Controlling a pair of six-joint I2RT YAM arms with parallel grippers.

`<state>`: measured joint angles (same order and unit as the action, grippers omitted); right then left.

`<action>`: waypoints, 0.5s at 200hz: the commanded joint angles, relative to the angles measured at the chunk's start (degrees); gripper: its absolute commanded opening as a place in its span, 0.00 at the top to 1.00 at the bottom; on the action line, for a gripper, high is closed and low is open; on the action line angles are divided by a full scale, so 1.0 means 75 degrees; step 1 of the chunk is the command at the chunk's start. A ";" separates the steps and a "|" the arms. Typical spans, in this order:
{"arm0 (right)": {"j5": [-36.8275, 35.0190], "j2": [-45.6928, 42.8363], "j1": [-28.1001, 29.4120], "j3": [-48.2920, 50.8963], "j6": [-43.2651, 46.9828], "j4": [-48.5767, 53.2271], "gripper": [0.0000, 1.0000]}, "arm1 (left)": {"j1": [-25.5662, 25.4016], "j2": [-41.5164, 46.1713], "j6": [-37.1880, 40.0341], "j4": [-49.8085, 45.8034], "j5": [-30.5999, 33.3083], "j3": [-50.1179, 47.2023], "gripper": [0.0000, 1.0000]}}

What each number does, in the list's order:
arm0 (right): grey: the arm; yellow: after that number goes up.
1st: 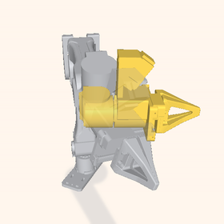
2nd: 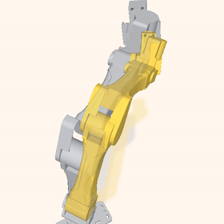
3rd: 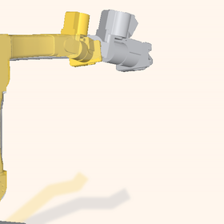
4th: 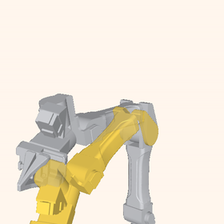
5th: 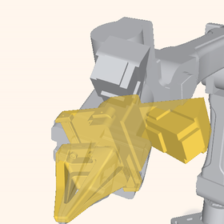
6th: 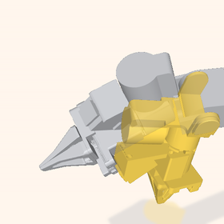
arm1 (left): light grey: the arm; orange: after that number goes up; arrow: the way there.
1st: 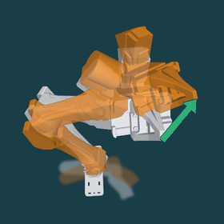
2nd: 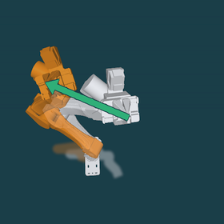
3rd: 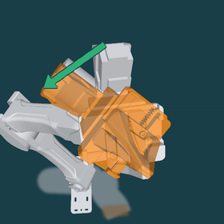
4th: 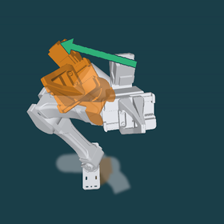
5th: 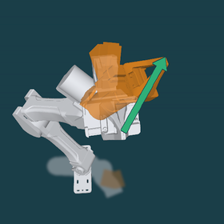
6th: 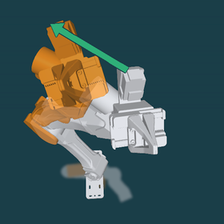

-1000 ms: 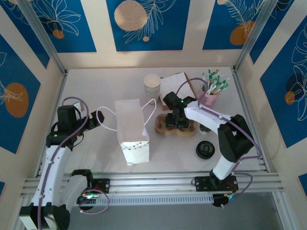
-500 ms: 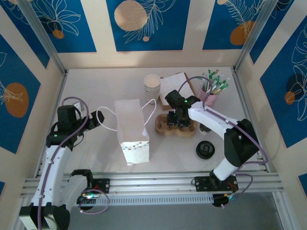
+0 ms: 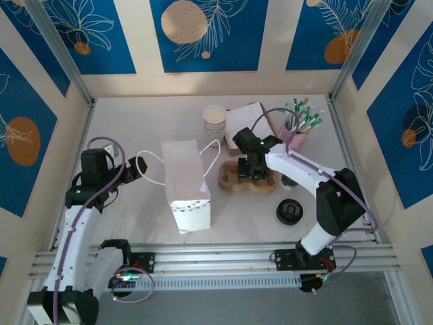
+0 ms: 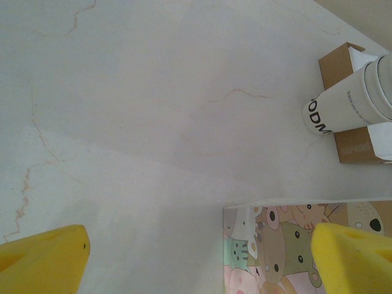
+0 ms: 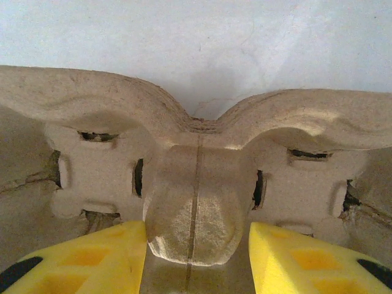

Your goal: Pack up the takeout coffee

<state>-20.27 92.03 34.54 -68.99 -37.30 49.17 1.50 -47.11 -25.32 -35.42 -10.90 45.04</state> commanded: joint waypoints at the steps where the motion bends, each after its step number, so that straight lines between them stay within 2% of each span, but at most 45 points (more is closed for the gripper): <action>1: -0.0146 -0.0255 0.0058 -0.0200 0.0052 0.0171 0.52 | 0.0082 0.0047 0.0013 -0.0094 -0.0093 -0.0063 0.07; 32: -0.0135 -0.0250 0.0058 -0.0189 0.0028 0.0108 0.51 | 0.0081 0.0047 0.0019 -0.0094 -0.0094 -0.0066 0.07; 60: -0.0097 -0.0178 0.0060 -0.0147 -0.0018 -0.0009 0.40 | 0.0082 0.0047 0.0016 -0.0094 -0.0106 -0.0063 0.07; 100: -0.0051 0.0058 0.0046 -0.0185 -0.0013 -0.0110 0.42 | 0.0082 0.0046 0.0013 -0.0094 -0.0112 -0.0063 0.07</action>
<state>-20.80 91.61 34.52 -68.99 -37.12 48.56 1.50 -47.11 -25.32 -35.44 -10.90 45.04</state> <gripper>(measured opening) 0.599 0.931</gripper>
